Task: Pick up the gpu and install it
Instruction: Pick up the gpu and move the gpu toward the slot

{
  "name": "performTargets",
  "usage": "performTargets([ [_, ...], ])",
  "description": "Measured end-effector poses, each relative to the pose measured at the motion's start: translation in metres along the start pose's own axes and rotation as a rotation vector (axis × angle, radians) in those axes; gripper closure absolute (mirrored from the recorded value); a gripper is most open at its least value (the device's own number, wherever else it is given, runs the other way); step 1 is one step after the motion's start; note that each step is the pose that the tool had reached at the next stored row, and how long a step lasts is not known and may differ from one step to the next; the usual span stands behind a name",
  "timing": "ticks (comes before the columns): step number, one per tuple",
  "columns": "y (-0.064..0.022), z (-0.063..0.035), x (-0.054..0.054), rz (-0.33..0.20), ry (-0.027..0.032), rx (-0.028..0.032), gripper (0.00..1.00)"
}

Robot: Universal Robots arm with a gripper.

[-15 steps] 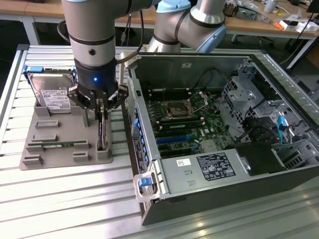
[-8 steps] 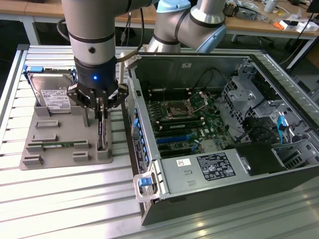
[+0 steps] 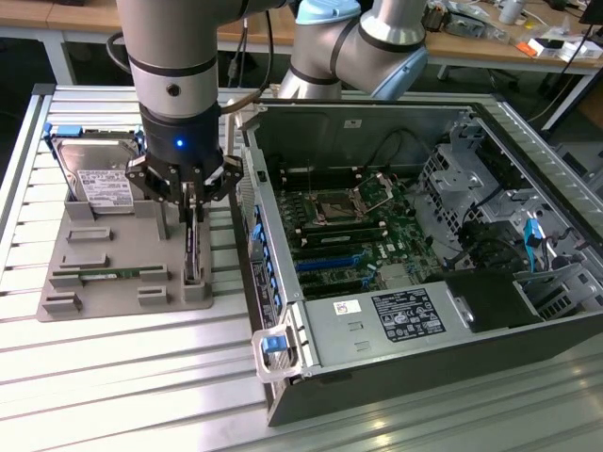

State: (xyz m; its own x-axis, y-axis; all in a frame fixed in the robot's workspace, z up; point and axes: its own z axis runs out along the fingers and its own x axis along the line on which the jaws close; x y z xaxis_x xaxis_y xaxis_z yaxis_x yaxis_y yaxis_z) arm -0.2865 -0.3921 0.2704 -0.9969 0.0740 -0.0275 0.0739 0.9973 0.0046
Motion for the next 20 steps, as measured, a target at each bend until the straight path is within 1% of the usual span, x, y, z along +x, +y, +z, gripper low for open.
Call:
performTargets([
  [20,0.0000,-0.0058,-0.0002,0.000,0.0000,0.0001,0.75],
])
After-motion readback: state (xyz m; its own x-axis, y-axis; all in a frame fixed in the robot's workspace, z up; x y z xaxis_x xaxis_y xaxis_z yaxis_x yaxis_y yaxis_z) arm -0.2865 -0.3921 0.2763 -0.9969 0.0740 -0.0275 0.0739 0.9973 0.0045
